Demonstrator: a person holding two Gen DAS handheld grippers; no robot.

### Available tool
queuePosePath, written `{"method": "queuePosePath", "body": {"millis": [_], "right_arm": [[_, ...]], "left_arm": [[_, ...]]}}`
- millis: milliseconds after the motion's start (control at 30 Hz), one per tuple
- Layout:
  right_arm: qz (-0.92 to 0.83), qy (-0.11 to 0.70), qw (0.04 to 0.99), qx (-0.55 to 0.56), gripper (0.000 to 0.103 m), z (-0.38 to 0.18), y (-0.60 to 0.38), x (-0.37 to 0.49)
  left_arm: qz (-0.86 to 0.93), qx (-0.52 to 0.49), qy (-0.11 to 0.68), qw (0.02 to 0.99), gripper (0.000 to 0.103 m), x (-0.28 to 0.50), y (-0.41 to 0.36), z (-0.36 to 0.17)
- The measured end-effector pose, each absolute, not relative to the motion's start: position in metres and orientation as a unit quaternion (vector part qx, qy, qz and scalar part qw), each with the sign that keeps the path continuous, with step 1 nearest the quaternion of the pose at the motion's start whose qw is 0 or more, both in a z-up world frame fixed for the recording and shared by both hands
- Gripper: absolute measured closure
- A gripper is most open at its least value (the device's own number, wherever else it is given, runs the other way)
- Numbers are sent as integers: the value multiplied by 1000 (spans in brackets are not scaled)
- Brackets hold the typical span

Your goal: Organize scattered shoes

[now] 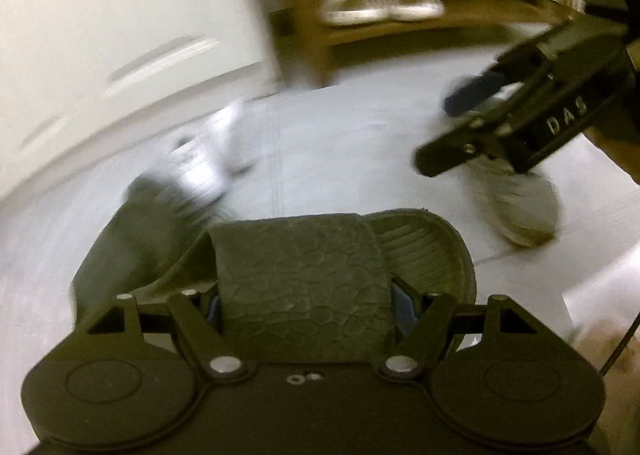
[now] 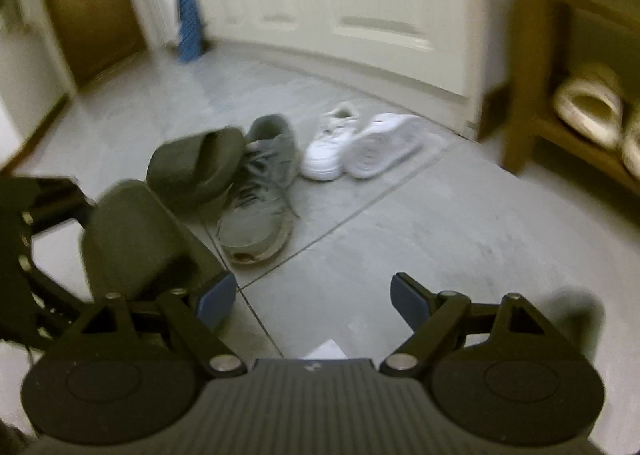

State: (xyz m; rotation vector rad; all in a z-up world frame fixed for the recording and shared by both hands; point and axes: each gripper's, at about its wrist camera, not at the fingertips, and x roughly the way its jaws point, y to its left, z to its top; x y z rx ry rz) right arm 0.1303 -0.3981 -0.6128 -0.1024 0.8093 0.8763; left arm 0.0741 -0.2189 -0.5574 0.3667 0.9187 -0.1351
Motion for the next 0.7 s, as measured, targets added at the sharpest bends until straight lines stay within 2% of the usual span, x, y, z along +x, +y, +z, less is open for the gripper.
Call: {"method": "queuePosePath", "body": {"millis": [167,400,700], "right_arm": [[356,385,851,-22,16,-619,-444,104],[287,388,875,29,16,-616,-479,100],[233,324,917,19,16,-627,-462,83]], "left_arm": [[-142,242,423,861,28,93,-252,-576],[-286,286,407,819,28,109,-264,-610],[-389,414,361,740,28,154,-275,-634]]}}
